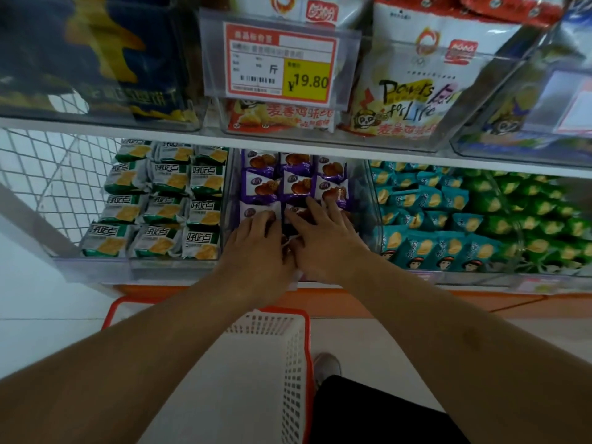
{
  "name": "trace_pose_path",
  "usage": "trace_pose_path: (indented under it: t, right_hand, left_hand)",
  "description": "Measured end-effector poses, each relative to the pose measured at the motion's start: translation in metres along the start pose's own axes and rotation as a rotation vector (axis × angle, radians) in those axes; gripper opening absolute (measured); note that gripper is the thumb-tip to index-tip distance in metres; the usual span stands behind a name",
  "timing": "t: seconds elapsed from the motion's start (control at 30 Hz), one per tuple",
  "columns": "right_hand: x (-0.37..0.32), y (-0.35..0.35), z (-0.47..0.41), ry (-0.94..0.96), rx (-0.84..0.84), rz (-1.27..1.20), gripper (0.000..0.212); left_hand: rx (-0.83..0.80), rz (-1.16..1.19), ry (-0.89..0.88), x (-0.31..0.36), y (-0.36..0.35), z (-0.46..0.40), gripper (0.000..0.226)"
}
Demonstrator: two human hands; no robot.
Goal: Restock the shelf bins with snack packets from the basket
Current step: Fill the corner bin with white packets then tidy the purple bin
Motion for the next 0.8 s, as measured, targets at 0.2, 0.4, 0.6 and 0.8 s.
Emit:
trace_pose_path:
  t: [0.2,0.4,0.6,0.8]
  right_hand:
    - [-0.014,0.029,0.032,-0.014,0.143,0.04,0.07]
    - [-0.009,0.023,0.028,-0.041,0.122,-0.034,0.075]
    - [-0.006,0.021,0.024,-0.035,0.093,-0.083,0.068]
    - [-0.007,0.032,0.039,-0.012,0.056,-0.23,0.079]
  left_hand:
    - [0.044,-0.034,0.04,-0.001,0.001,0.001,0.073]
    - [0.027,-0.045,0.032,0.0,0.0,0.0,0.071]
    - [0.007,-0.059,0.039,0.0,-0.002,-0.001,0.072]
    - [0.0,0.027,0.008,0.005,0.008,0.005,0.064]
Point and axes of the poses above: each hand's wrist, its own z-axis away from the middle knuckle, its own y-axis out of the back of the hand, x = y × z, the point moved 10 cm from there along -z, towards the middle knuckle, and after that the axes turned 9 degrees about x, right-handed, at the moved point
